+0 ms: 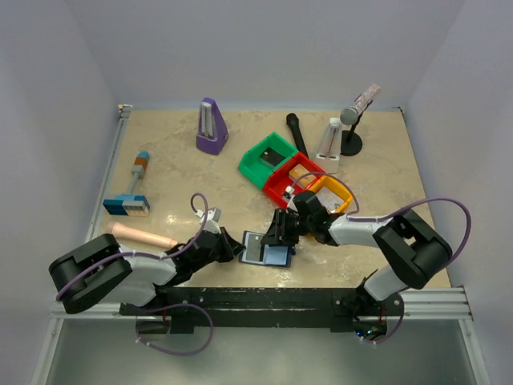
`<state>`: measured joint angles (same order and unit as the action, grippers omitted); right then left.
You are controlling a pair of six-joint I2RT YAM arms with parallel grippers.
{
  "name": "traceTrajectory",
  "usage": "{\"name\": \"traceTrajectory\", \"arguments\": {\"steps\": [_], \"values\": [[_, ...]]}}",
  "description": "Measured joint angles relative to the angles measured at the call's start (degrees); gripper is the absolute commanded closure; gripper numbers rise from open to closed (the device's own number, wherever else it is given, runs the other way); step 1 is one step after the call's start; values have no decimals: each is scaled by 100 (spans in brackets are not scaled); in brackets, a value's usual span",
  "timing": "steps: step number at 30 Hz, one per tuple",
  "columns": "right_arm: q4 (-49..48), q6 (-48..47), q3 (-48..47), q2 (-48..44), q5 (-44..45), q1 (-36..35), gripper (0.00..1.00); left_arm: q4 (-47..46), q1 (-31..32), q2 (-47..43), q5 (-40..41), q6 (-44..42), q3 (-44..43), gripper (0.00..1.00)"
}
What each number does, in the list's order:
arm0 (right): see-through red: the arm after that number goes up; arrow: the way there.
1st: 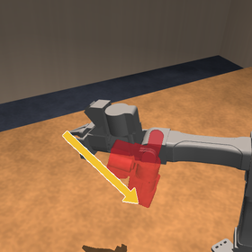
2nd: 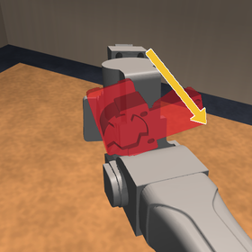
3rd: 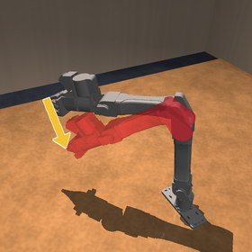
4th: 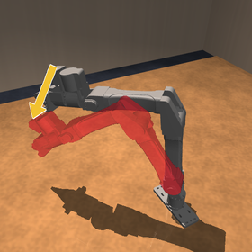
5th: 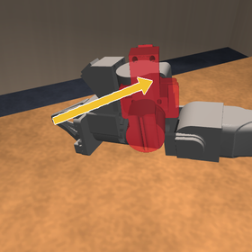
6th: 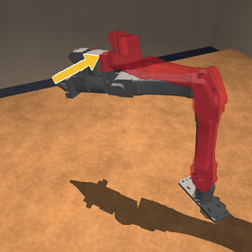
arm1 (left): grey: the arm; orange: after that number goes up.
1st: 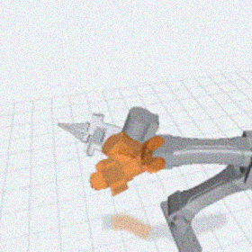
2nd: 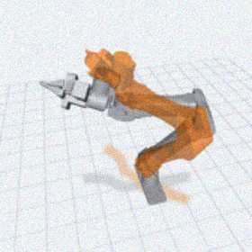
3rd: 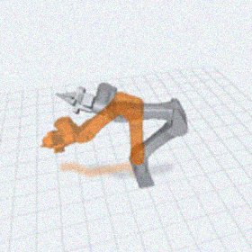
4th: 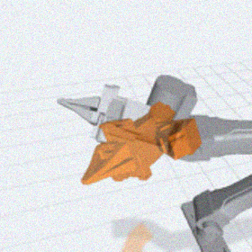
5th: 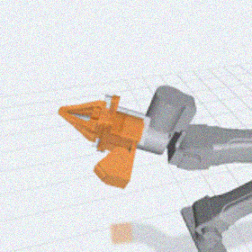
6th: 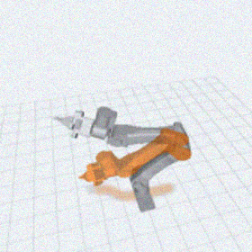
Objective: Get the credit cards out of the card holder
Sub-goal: Remove the credit card from the card holder.
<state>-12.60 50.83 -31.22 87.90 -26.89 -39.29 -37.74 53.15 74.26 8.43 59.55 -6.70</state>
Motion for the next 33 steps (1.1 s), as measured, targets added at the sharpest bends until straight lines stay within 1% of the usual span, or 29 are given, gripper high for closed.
{"name": "traceTrajectory", "arguments": {"steps": [5,12,33], "values": [[214,15,-4,-101,68,-90,56,-262,0,26,-22,177,144,100],[431,35,-70,-85,188,-247,56,-800,0,422,-122,527,197,100],[313,317,-203,177,179,-302,56,-1711,-17,1003,-166,1034,363,100]]}}
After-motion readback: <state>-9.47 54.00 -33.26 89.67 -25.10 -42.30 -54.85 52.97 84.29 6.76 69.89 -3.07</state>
